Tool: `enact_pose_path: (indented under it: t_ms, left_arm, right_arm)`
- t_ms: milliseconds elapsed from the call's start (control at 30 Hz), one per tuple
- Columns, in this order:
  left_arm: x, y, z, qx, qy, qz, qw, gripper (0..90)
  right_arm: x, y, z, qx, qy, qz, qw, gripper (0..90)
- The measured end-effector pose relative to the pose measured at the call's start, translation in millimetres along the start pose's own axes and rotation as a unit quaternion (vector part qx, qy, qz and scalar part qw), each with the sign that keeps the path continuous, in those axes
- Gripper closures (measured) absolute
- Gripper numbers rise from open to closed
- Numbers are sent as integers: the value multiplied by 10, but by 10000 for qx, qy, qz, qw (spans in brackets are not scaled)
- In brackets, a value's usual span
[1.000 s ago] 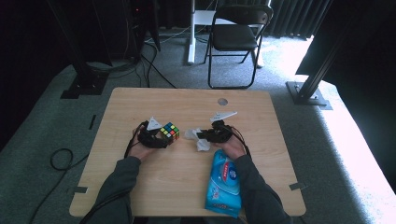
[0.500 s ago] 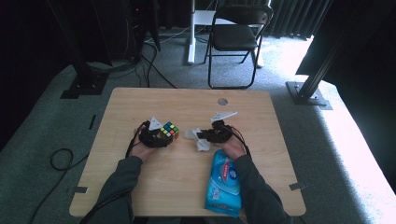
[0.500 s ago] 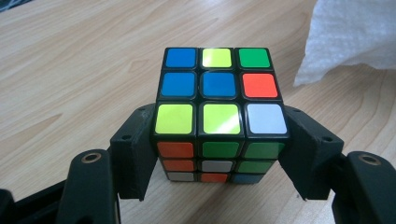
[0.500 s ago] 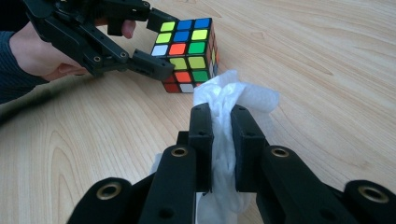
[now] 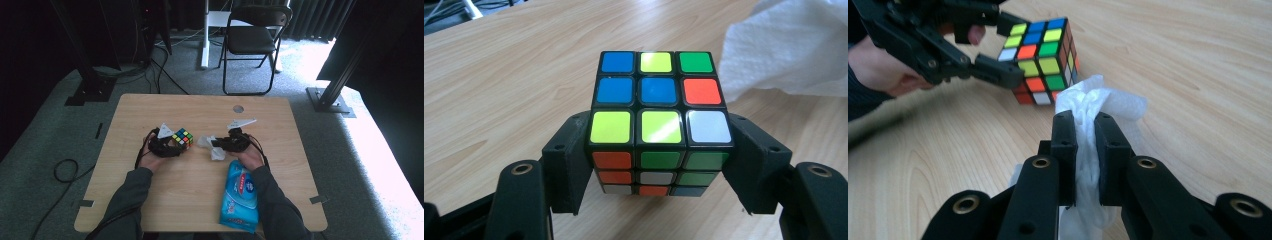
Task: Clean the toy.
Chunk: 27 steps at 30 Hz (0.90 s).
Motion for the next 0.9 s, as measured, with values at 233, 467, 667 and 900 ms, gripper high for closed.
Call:
enact_pose_path:
  t_ms: [233, 467, 667, 900]
  left_arm:
    - [18, 117, 45, -142, -18, 41, 9999, 344]
    - [46, 217, 92, -249, -49, 111, 9996, 344]
    - [103, 284, 109, -340, -2, 163, 9993, 344]
    - [196, 402, 127, -486, 67, 282, 9984, 344]
  right_arm:
    - [67, -1, -67, 91, 224, 119, 9996, 821]
    - [190, -51, -75, 196, 365, 50, 9991, 822]
    - [269, -102, -26, 242, 329, -19, 9992, 822]
    - [277, -133, 26, 287, 257, -67, 9992, 823]
Point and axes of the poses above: each handheld gripper's, and its own axes: z roughly forward along the jaws, x roughly out of its top, y roughly to its right, the point moved 3 cm from there along z, roughly forward along the jaws, and after that the axes turned 8 degrees about y, right-handed, at the moved point
